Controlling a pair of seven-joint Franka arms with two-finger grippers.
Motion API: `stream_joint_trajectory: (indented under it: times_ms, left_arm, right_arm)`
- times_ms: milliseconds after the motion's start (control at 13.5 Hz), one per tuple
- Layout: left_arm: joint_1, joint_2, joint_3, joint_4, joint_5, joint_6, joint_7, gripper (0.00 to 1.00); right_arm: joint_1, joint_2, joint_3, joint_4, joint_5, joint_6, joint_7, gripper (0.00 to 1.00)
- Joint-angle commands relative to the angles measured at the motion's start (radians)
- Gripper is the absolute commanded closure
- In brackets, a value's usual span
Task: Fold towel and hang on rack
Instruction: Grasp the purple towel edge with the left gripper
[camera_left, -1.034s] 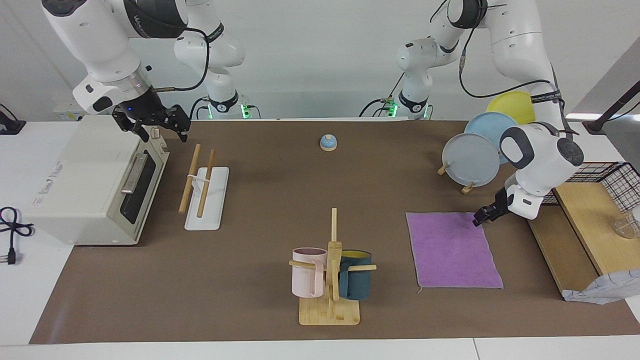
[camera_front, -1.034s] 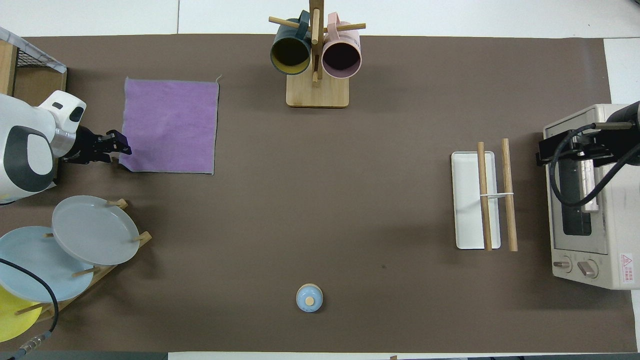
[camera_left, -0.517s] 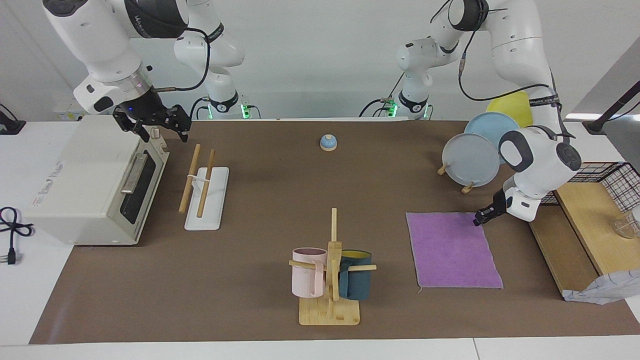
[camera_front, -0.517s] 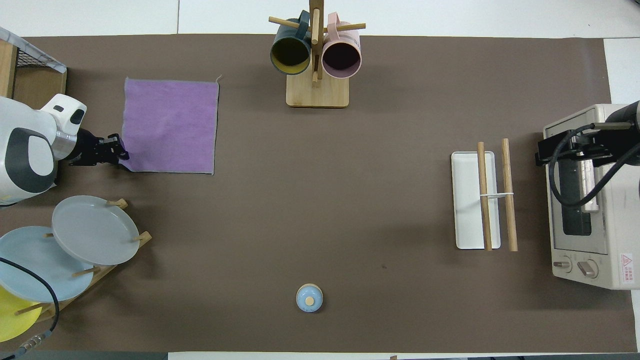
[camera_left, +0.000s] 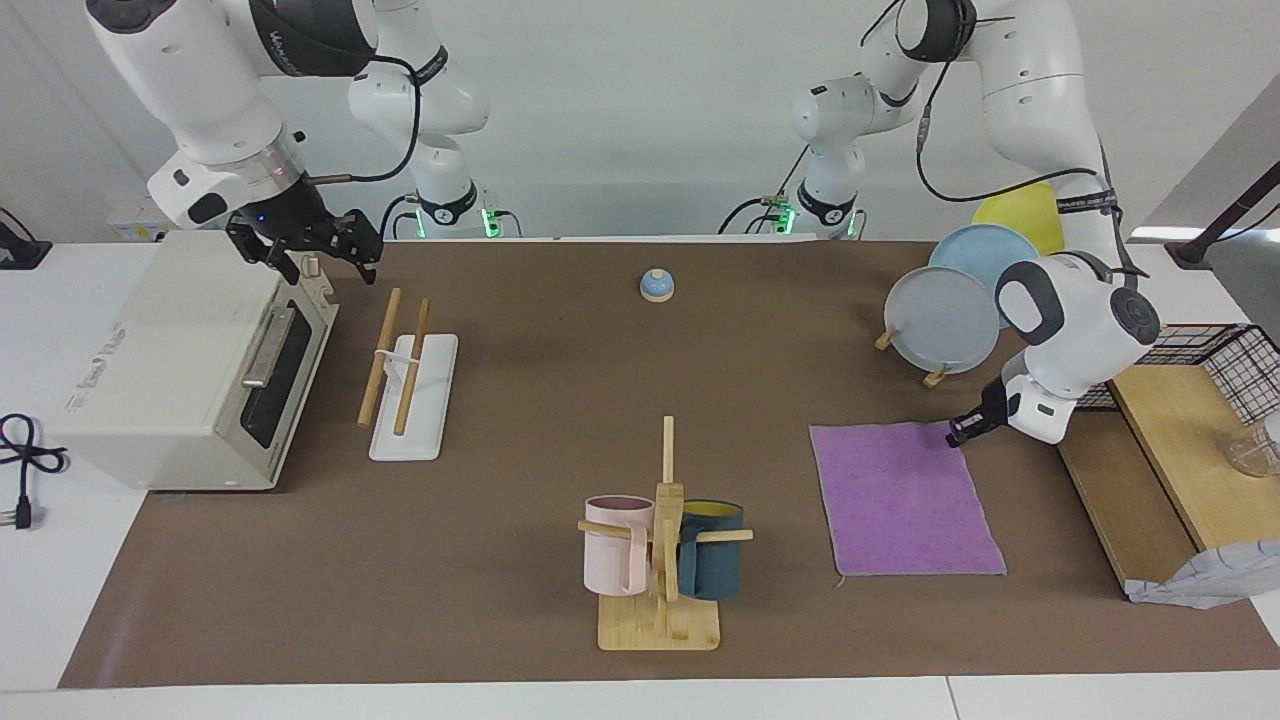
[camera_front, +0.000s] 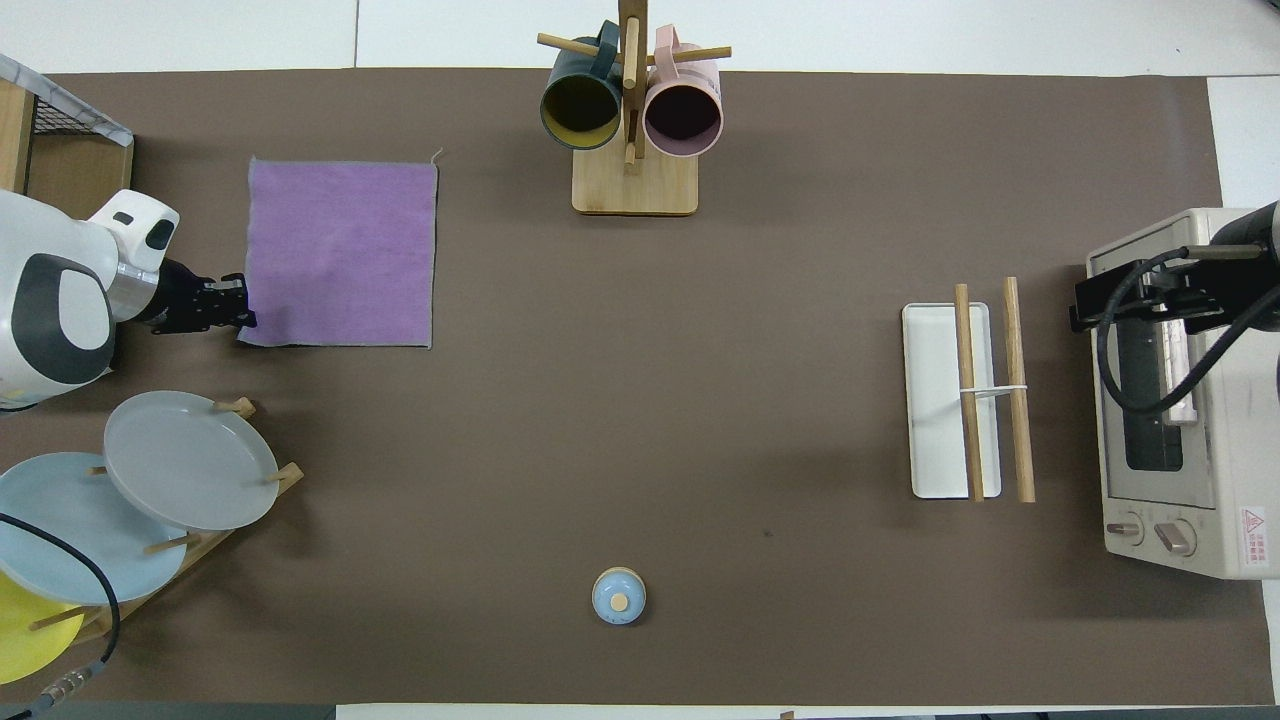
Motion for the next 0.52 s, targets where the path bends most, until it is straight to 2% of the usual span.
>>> stream_joint_trajectory:
  times_ms: [0,222,443]
  left_arm:
    - [-0.009,0.0,0.004,0.029,0.013,-0.04,-0.002,1.0]
    - [-0.043,-0.025,-0.008,0.103,0.129,-0.146,0.011,1.0]
    - [-0.215,-0.085,-0.004,0.12,0.183,-0.197,-0.015,1.0]
  right_arm:
    - [-0.007,-0.012,0.005,-0.017,0.01,0.019,-0.024,0.0]
    - [-0.009,-0.012,0.005,-0.017,0.012,0.018,-0.024,0.0]
    - [-0.007,-0.012,0.005,-0.017,0.012,0.019,-0.024,0.0]
